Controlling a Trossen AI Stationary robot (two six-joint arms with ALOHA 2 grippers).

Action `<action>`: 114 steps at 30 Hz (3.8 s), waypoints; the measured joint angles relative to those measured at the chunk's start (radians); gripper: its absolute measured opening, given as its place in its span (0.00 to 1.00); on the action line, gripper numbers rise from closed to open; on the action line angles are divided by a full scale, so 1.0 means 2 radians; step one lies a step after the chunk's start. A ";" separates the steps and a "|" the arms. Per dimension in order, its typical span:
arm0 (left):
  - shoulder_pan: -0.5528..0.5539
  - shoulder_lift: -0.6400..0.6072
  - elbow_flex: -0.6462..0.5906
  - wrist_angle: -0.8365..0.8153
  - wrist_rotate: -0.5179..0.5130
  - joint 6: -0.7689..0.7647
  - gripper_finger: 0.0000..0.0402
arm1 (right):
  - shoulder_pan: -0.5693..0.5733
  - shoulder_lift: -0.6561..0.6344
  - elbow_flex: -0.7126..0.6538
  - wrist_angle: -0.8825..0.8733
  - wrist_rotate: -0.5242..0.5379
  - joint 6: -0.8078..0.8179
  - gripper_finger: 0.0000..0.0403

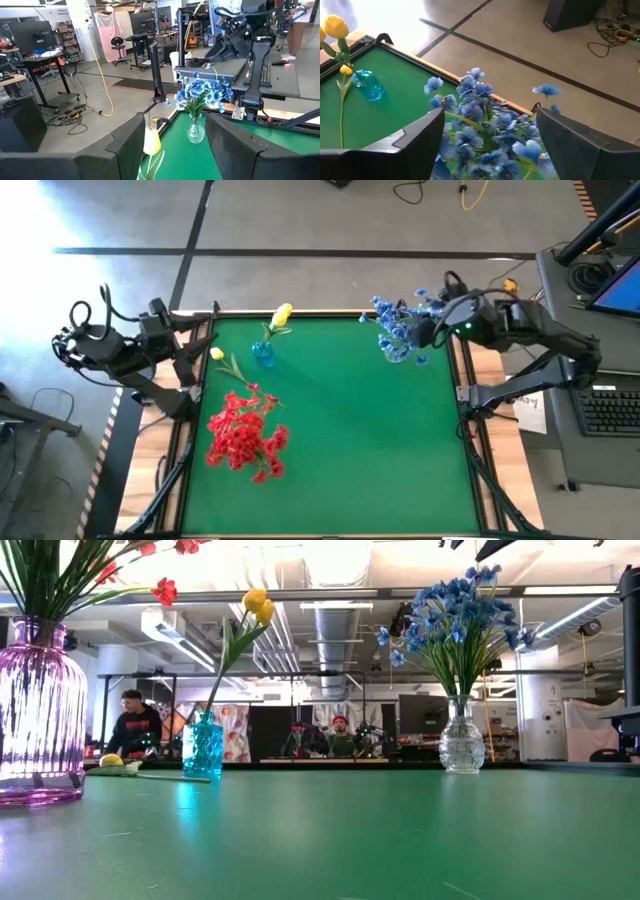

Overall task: Sort flowers into vase by color
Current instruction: Put the blue flowers into the transparent vase, then put the yellow flower into the blue vase

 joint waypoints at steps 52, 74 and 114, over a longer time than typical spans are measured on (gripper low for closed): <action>0.192 0.089 0.028 -0.264 0.137 -0.127 0.48 | 0.000 0.094 0.085 0.194 -0.036 -0.249 0.81; 0.151 -0.026 -0.151 -0.131 0.203 -0.129 0.48 | 0.004 0.221 0.213 0.192 -0.105 -0.317 0.81; 0.113 -0.122 -0.221 -0.080 0.206 -0.109 0.48 | 0.134 0.370 0.187 0.216 -0.198 -0.333 0.81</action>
